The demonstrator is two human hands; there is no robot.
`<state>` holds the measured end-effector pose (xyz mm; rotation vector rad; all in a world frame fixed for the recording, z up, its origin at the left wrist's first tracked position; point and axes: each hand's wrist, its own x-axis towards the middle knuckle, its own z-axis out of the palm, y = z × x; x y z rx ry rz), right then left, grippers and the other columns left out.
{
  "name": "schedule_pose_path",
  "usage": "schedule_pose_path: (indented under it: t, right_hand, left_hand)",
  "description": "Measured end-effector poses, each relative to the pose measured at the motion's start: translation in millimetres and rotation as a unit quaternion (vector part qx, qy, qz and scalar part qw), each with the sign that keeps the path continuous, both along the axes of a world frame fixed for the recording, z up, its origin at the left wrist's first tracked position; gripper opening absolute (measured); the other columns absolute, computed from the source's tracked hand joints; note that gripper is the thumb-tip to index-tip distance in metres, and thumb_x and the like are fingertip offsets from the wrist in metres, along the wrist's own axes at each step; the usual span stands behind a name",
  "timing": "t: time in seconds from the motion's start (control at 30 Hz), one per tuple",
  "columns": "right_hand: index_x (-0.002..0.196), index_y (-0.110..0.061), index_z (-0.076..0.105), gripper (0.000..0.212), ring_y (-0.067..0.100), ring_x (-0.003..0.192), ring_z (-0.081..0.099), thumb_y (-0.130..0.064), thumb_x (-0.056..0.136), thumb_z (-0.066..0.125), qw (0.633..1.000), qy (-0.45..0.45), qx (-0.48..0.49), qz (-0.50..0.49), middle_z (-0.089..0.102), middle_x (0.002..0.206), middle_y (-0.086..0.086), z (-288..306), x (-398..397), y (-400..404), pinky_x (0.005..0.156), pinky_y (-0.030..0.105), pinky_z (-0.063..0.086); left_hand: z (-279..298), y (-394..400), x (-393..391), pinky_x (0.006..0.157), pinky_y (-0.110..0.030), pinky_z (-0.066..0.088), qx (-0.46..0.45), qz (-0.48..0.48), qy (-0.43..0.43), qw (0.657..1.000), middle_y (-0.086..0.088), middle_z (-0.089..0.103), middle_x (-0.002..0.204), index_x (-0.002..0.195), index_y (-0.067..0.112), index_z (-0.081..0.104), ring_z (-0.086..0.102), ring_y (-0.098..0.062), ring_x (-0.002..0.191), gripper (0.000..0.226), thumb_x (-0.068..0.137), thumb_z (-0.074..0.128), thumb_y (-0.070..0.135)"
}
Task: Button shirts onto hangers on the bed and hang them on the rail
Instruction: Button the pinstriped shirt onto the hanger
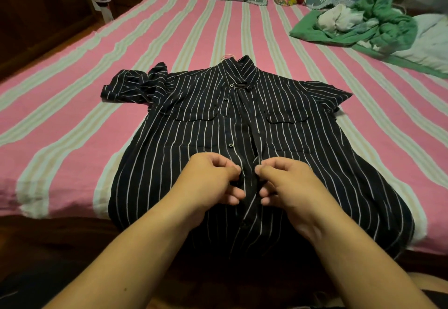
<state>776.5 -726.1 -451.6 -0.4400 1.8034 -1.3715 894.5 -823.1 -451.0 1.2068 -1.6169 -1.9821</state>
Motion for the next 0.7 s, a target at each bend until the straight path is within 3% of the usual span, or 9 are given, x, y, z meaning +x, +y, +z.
schedule_pose_path:
  t: [0.13, 0.3, 0.7]
  right_hand:
    - [0.105, -0.002, 0.064, 0.012, 0.006, 0.049, 0.050, 0.001, 0.093, 0.065, 0.993, -0.113, -0.027, 0.000, 0.060, 0.065, 0.000, -1, -2, 0, 0.043, 0.018, 0.042]
    - [0.109, -0.003, 0.060, 0.015, 0.006, 0.054, 0.053, 0.005, 0.097, 0.056, 0.980, -0.193, -0.047, 0.021, 0.058, 0.072, 0.002, 2, -11, 1, 0.048, 0.019, 0.049]
    - [0.130, 0.002, 0.057, 0.031, 0.006, 0.059, 0.058, -0.003, 0.099, 0.057, 0.987, -0.151, -0.030, 0.045, 0.062, 0.086, 0.007, -5, -7, 2, 0.053, 0.020, 0.050]
  left_hand:
    - [1, -3, 1, 0.050, -0.024, 0.056, 0.005, -0.003, 0.022, 1.000, -0.013, 0.067, 0.076, 0.093, -0.002, 0.065, 0.066, -0.016, 0.054, 0.005, 0.096, 0.063, 0.001]
    - [-3, -3, 0, 0.053, -0.025, 0.057, -0.047, -0.002, 0.017, 0.999, -0.011, 0.068, 0.075, 0.094, -0.005, 0.065, 0.064, -0.014, 0.053, 0.006, 0.096, 0.064, 0.001]
    - [-1, -4, 2, 0.054, -0.022, 0.053, -0.048, -0.052, 0.028, 0.997, -0.007, 0.066, 0.072, 0.089, -0.001, 0.070, 0.061, -0.013, 0.057, 0.008, 0.095, 0.066, 0.002]
